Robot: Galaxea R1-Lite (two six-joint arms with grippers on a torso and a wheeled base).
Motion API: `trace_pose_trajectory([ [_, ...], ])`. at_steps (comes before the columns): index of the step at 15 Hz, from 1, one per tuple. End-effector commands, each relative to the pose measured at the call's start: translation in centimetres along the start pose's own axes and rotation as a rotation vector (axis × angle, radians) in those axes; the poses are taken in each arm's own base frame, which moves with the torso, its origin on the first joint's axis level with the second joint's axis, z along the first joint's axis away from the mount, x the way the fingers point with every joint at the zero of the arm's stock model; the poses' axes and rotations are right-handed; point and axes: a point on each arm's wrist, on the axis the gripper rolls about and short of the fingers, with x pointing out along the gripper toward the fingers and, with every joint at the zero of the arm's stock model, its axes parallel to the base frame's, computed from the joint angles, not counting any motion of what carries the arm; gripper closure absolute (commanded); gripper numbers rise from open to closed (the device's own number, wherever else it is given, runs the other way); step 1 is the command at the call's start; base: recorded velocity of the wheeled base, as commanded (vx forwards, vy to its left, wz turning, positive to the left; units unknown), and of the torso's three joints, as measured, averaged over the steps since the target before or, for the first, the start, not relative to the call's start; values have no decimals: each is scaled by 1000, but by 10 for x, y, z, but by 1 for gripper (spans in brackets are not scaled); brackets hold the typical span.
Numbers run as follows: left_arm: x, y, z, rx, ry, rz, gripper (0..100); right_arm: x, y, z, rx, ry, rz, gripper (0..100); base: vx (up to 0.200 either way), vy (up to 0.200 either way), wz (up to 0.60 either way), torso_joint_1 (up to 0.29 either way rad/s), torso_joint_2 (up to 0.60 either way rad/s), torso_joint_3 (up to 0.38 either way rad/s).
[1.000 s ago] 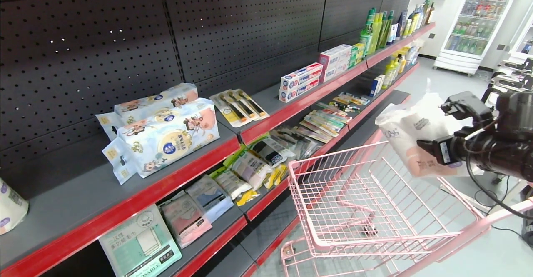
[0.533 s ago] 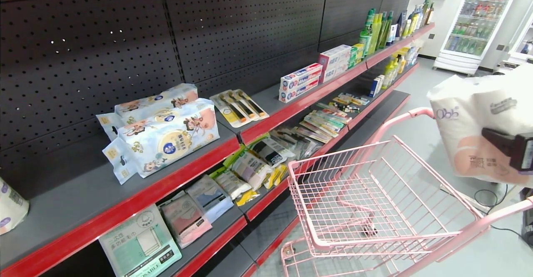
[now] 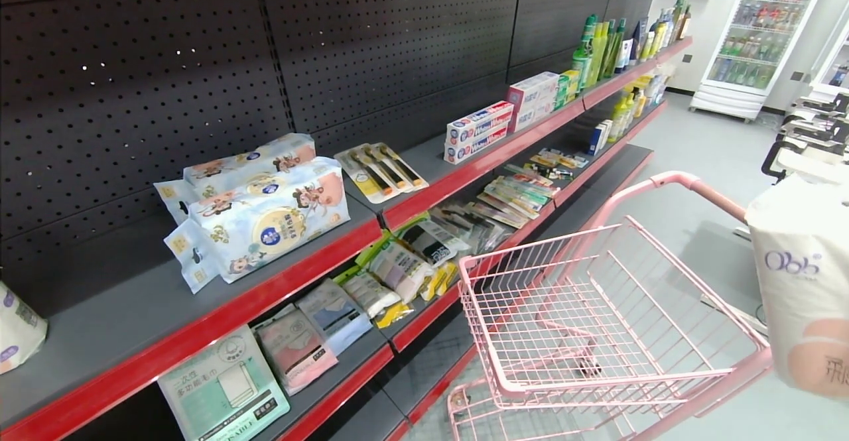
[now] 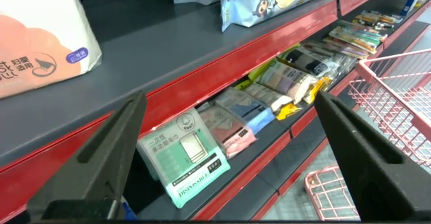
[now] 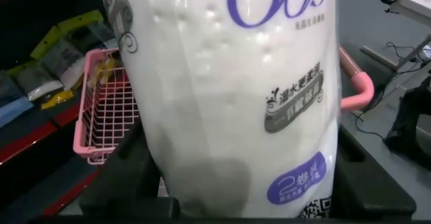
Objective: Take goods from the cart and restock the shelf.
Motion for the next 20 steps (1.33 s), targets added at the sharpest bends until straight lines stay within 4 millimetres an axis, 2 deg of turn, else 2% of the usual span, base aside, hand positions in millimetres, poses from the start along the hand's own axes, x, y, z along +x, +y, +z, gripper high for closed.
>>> trace_pose_trajectory([
  [1, 0, 0, 0, 0, 1, 0, 0, -26, -2, -11, 9, -84, 28, 100, 0, 0, 0, 0, 0, 0],
  [13, 0, 0, 0, 0, 1, 0, 0, -31, -3, -8, -37, -117, 30, 100, 0, 0, 0, 0, 0, 0],
  [20, 0, 0, 0, 1, 1, 0, 0, -31, -3, -9, -52, -116, 32, 100, 0, 0, 0, 152, -309, -171],
])
